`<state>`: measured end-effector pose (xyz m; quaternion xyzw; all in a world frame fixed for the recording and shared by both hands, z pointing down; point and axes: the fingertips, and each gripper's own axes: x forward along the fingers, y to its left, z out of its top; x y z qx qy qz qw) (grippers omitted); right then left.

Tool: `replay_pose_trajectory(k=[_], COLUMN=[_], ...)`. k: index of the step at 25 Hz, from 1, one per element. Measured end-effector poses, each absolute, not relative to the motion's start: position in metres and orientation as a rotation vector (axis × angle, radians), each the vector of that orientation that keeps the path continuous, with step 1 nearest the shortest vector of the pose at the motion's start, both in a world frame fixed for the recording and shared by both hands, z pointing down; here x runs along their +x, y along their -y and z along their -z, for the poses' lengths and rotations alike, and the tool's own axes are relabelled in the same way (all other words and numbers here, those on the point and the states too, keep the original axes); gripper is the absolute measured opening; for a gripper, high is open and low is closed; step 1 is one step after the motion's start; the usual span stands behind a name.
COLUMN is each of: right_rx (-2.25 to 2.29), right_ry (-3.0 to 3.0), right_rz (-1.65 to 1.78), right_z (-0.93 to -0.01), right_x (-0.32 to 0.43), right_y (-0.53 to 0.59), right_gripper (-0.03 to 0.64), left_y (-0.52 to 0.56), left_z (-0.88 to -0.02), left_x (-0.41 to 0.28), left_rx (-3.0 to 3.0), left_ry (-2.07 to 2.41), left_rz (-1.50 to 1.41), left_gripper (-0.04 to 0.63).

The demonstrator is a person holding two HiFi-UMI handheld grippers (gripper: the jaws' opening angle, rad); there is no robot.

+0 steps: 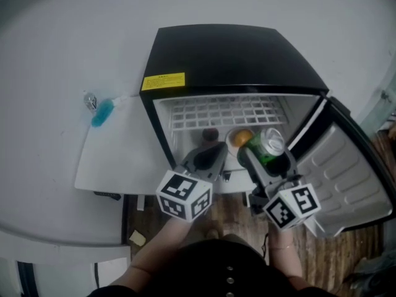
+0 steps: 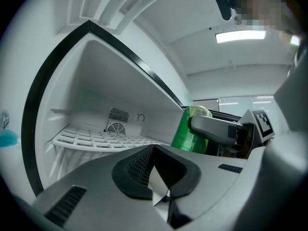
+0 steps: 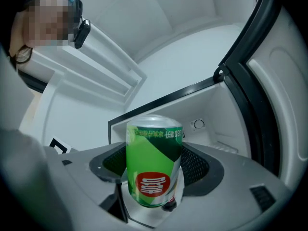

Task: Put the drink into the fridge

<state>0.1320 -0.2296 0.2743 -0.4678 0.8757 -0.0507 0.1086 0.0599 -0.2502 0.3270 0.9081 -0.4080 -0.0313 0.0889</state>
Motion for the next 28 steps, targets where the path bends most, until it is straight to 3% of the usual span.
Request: replay_pose_trajectory(k=[28], right_rx=[-1.423], right_ry=[-2.559], right_rz=[0.214], right_z=[-0.288], right_x=[0.127], right_y=[0.246], right_gripper=[0.328], left_y=[0.265], left_z=[-0.329], left_x=[0.055], left_rx=[2.696], left_ry=[1.182], left_rz=[0.052], left_gripper=[0.006])
